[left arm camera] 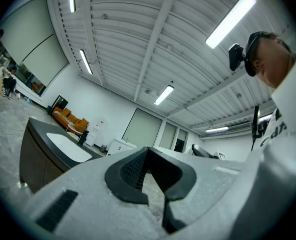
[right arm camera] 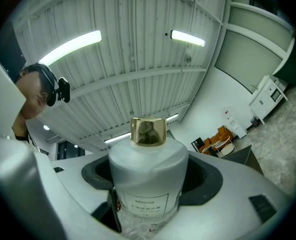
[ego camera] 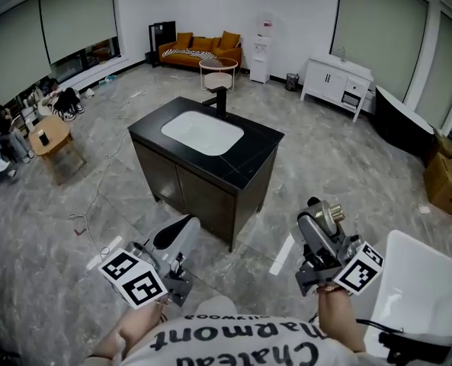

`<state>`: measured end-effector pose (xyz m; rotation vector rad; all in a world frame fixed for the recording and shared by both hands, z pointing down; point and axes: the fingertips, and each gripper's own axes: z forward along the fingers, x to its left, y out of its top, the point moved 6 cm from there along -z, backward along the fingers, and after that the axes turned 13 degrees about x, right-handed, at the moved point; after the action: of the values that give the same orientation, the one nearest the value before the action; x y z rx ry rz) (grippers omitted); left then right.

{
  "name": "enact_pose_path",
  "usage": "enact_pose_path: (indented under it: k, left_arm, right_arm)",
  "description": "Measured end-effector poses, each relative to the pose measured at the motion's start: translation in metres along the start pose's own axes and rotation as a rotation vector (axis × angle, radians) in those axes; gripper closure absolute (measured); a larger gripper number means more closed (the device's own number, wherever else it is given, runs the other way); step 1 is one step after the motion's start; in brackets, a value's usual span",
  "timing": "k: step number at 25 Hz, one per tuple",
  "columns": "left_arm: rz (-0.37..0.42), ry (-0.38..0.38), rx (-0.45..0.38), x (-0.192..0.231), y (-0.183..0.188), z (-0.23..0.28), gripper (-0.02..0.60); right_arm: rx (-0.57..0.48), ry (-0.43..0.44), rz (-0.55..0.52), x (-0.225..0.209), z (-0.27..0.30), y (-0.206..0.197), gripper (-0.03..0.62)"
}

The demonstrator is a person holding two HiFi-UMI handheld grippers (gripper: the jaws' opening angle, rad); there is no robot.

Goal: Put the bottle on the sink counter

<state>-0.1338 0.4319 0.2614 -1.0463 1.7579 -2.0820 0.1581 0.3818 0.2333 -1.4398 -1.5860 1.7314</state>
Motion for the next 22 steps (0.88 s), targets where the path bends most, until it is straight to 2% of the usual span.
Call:
enact_pose_path:
  k: [3, 6, 12, 16, 22]
  left_arm:
    - [0.000, 0.033, 0.027, 0.017, -0.001, 0.010, 0.566]
    - [-0.022, 0.059, 0.044, 0.039, 0.003, 0.024, 0.566]
    - [-0.031, 0.019, 0.059, 0.091, 0.020, 0.066, 0.566]
    - [-0.084, -0.006, 0.052, 0.137, 0.035, 0.095, 0.566]
    - [-0.080, -0.076, 0.050, 0.189, 0.076, 0.146, 0.566]
  right_arm:
    - [-0.002, 0.003, 0.061, -0.022, 0.012, -0.009, 0.250]
    - [0.017, -0.010, 0.074, -0.042, 0.028, -0.014, 0.250]
    - [0.009, -0.049, 0.083, -0.087, 0.069, -0.005, 0.252]
    - [-0.002, -0.069, 0.066, -0.110, 0.103, 0.010, 0.252]
    - [-0.020, -0.121, 0.040, -0.143, 0.150, 0.038, 0.250]
